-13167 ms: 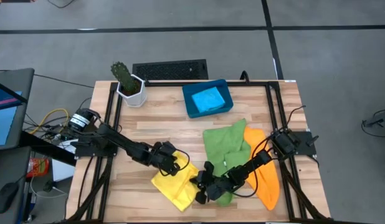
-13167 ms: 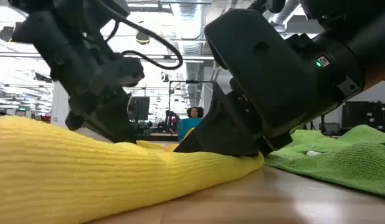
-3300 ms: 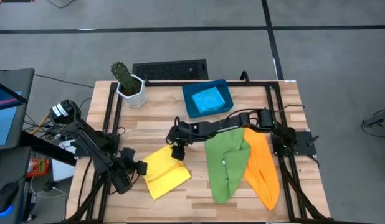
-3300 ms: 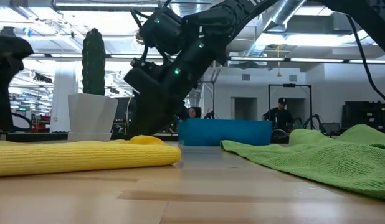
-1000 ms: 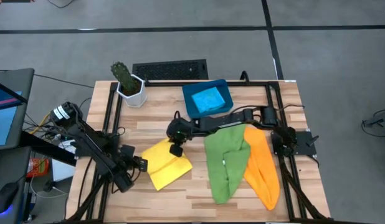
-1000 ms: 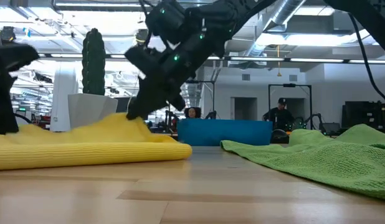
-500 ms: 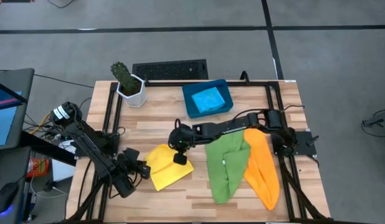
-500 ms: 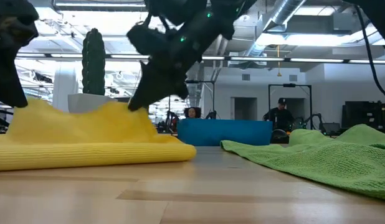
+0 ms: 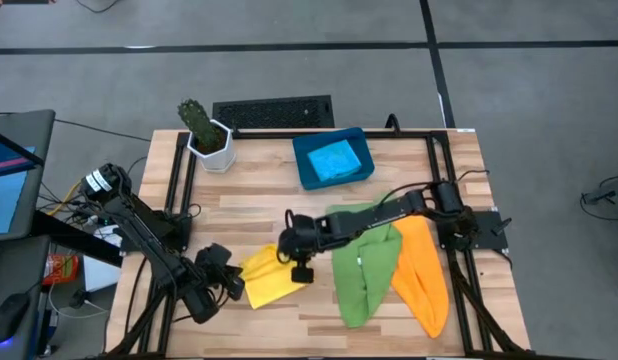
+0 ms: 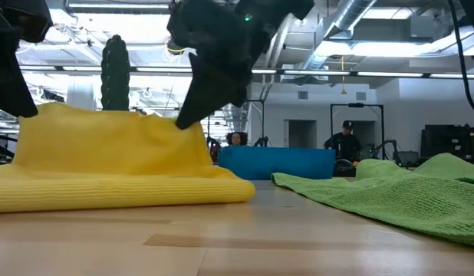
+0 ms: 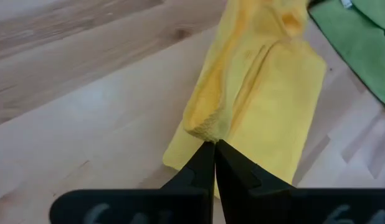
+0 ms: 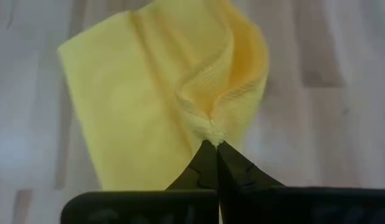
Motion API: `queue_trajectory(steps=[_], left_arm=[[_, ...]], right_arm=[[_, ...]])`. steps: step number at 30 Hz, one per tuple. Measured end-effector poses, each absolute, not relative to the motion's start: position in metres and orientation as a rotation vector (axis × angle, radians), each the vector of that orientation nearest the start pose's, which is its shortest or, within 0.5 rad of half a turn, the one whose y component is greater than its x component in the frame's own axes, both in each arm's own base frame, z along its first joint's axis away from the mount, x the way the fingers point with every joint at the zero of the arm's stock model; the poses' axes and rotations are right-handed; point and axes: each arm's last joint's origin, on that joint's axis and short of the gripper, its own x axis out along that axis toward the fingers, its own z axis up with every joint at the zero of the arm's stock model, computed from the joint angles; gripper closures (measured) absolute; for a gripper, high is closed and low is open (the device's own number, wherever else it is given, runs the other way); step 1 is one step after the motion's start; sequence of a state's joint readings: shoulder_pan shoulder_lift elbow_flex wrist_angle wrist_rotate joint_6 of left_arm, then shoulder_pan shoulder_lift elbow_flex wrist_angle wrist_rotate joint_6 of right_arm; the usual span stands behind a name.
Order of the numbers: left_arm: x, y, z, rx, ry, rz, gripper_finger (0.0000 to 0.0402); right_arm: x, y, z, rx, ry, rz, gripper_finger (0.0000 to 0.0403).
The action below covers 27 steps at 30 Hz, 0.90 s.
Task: Fold microfiber towels
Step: Fold the yellow microfiber cloth
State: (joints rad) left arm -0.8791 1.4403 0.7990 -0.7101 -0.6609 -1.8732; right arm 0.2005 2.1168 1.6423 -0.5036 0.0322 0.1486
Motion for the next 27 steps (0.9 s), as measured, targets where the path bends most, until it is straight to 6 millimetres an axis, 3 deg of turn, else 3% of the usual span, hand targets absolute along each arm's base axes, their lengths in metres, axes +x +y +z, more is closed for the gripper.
queue_trajectory(steps=[17,27], left_arm=[[0.161,-0.183,0.18,-0.731,0.74,0.555,0.0401],[0.167,-0.191,0.179,-0.679,0.737,0.46,0.0401]], right_arm=[[0.424,0.14,0.191,-0.031,1.036,0.045,0.039],[0.417,0.151,0.19,-0.05,1.036,-0.041,0.0386]])
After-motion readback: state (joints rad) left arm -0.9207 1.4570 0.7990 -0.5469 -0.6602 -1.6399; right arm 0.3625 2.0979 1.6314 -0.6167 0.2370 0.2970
